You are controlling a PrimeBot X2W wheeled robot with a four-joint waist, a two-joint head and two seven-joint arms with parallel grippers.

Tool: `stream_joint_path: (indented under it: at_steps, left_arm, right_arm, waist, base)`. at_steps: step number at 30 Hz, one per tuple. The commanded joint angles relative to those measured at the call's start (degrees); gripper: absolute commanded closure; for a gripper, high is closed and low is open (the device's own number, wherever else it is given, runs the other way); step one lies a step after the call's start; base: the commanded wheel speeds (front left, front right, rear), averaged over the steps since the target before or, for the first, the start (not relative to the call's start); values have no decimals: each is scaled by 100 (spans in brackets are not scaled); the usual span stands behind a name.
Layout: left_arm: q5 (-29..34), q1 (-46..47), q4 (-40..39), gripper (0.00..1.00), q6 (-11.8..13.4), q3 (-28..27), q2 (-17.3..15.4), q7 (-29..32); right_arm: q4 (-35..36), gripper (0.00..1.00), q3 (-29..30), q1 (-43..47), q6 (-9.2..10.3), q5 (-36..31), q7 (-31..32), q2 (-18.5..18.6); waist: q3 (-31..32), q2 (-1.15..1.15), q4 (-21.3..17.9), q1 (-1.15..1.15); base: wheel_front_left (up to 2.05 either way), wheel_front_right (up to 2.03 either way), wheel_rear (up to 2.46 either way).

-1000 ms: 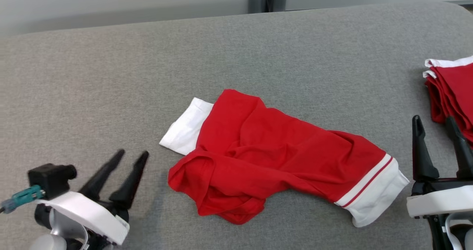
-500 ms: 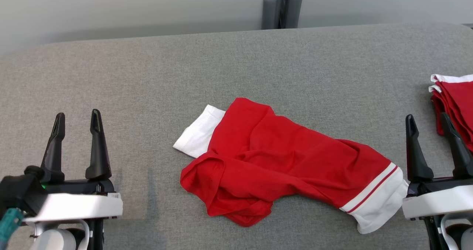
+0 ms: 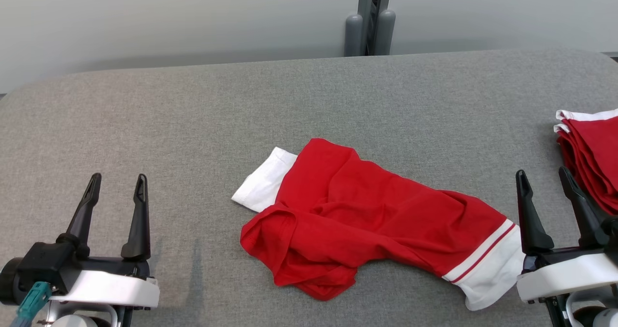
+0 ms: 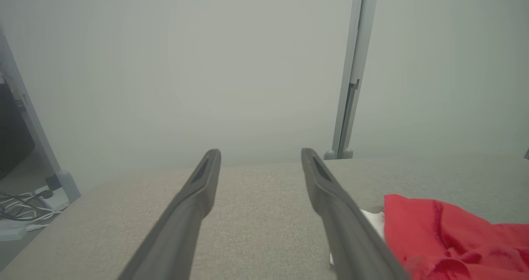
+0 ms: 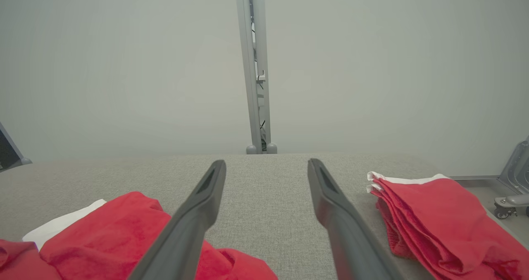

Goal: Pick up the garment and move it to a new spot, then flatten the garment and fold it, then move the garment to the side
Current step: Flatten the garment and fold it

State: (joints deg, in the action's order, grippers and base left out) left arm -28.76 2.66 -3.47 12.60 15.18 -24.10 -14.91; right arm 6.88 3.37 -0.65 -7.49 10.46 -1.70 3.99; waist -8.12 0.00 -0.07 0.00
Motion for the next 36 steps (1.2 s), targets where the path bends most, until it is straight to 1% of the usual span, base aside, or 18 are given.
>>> stream_joint_path:
  at_steps: [1,10,16,19,22,23,24,28,32,36]
  left_arm:
    - [20,-47,62,0,-40,5,-27,-8]
    - [3,59,108,0,-25,55,-39,38]
    - [183,219,-93,0,8,273,-105,318]
    - [236,307,-208,0,-111,562,-90,663]
    - [235,505,-295,0,-257,896,-26,1135]
    - [184,529,-280,0,-314,1030,3,1370]
    - [184,529,-280,0,-314,1030,3,1370]
    - [13,739,-254,0,-505,1412,79,2132]
    - [-192,888,-241,0,-714,1707,162,2752]
    - [-282,1025,-165,0,-822,1974,222,3248]
  right_arm:
    - [-2,0,12,29,-1,19,23,33]
    - [-36,0,-1,16,-1,60,37,35]
    - [-31,0,-11,-14,-1,54,58,46]
    - [-21,0,-27,-53,-1,39,92,52]
    - [-26,0,-49,-76,-1,51,100,50]
    - [-34,0,-63,-86,-1,63,106,48]
    - [-34,0,-63,-86,-1,63,106,48]
    - [-71,0,-96,-104,-1,91,95,33]
    - [-97,0,-118,-136,-1,120,55,14]
    - [-141,0,-131,-185,-1,142,-6,-11]
  waist:
    - [15,0,4,0]
    - [11,0,30,0]
    - [-25,0,37,0]
    - [-62,0,20,0]
    - [-105,0,-18,0]
    - [-124,0,-41,0]
    - [-124,0,-41,0]
    - [-193,0,-135,0]
    - [-283,0,-251,0]
    - [-371,0,-387,0]
  base:
    - [0,0,0]
    - [0,0,0]
    - [0,0,0]
    - [0,0,0]
    - [0,0,0]
    - [0,0,0]
    - [0,0,0]
    - [0,0,0]
    - [0,0,0]
    - [0,0,0]
